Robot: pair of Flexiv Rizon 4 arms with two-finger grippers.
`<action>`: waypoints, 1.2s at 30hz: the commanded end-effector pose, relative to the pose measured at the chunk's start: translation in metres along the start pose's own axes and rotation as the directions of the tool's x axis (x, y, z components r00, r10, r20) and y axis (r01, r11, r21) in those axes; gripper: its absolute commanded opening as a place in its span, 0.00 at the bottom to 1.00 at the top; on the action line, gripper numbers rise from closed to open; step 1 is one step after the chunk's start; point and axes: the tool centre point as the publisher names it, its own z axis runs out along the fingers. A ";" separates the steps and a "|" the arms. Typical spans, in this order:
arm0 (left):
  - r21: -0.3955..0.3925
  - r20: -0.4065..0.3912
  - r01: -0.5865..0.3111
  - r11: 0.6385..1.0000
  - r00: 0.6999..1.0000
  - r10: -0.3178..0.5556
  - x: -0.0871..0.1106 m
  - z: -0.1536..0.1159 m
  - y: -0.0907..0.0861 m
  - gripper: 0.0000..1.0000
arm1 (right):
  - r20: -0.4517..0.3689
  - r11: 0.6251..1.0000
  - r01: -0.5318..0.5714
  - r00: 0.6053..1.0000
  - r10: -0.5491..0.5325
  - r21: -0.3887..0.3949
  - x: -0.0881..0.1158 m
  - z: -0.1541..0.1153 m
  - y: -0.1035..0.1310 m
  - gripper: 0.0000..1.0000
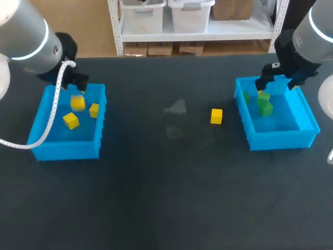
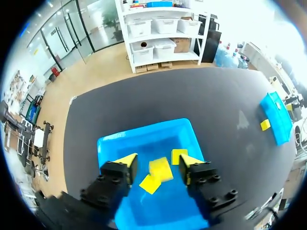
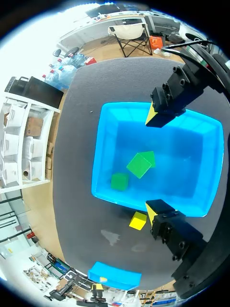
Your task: Put the green cubes in the right bin and the yellow cubes in the left bin.
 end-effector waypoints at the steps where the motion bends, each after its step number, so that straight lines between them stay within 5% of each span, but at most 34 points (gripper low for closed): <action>1: 0.017 0.027 -0.002 1.000 1.000 0.001 0.006 -0.004 0.001 1.00 | 0.005 1.000 -0.001 1.000 0.001 0.003 0.002 -0.001 0.000 1.00; 8: 0.086 0.051 -0.042 0.995 0.998 0.038 -0.001 -0.014 -0.019 1.00 | 0.005 1.000 -0.001 1.000 0.001 0.003 0.002 -0.001 0.000 1.00; 16: 0.221 0.081 -0.140 0.965 0.989 0.124 -0.014 -0.026 -0.071 1.00 | 0.005 1.000 -0.001 1.000 0.001 0.003 0.002 -0.001 0.000 1.00; 36: 0.308 0.088 -0.412 0.858 0.910 0.405 -0.028 -0.028 -0.180 1.00 | 0.005 1.000 -0.001 1.000 0.001 0.003 0.002 -0.001 0.000 1.00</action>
